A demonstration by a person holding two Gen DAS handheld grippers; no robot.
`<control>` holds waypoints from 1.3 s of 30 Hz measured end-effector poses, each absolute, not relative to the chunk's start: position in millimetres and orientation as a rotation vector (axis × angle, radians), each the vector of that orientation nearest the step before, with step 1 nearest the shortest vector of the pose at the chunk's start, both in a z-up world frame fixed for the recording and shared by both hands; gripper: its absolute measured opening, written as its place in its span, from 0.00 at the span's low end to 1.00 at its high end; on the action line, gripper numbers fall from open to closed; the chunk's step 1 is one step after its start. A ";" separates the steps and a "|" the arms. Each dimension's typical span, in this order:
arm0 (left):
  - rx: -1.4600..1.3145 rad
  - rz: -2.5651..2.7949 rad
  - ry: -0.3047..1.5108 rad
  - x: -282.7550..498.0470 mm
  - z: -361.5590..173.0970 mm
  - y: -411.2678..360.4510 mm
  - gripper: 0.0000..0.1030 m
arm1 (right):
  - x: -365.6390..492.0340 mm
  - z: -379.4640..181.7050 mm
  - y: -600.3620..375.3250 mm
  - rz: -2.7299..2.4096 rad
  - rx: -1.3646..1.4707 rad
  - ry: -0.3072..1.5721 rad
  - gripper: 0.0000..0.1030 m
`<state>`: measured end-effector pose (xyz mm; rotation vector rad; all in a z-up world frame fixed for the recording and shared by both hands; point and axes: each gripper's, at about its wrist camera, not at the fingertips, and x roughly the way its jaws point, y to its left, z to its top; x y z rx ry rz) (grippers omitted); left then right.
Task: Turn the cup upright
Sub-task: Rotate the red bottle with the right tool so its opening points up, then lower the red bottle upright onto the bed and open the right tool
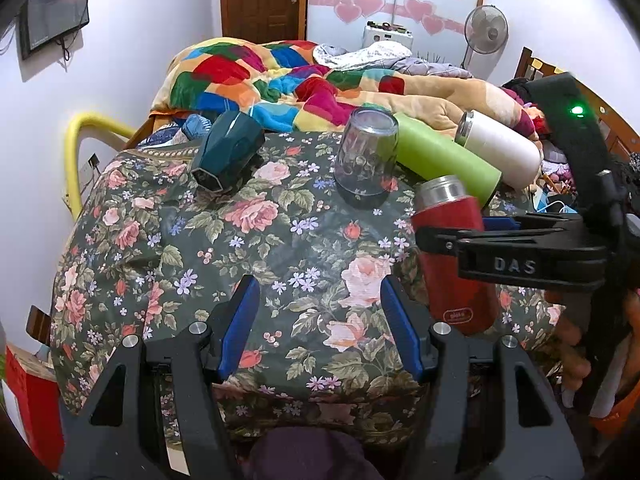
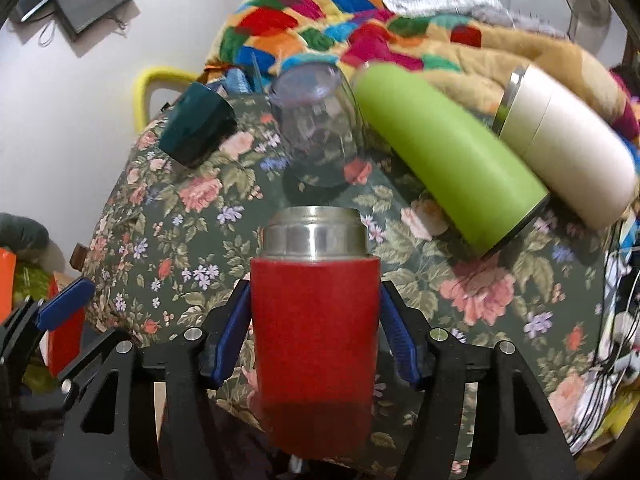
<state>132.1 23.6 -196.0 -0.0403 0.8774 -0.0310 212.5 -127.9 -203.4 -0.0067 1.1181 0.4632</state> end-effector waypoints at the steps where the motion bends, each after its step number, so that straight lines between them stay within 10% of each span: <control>1: -0.040 -0.031 0.875 132.3 -195.3 23.3 0.60 | 210.3 -198.6 -128.4 0.462 -0.018 1.101 0.58; 39: -0.085 -0.031 0.877 138.0 -185.3 28.1 0.61 | 205.8 -177.1 -114.3 0.469 -0.144 0.996 0.63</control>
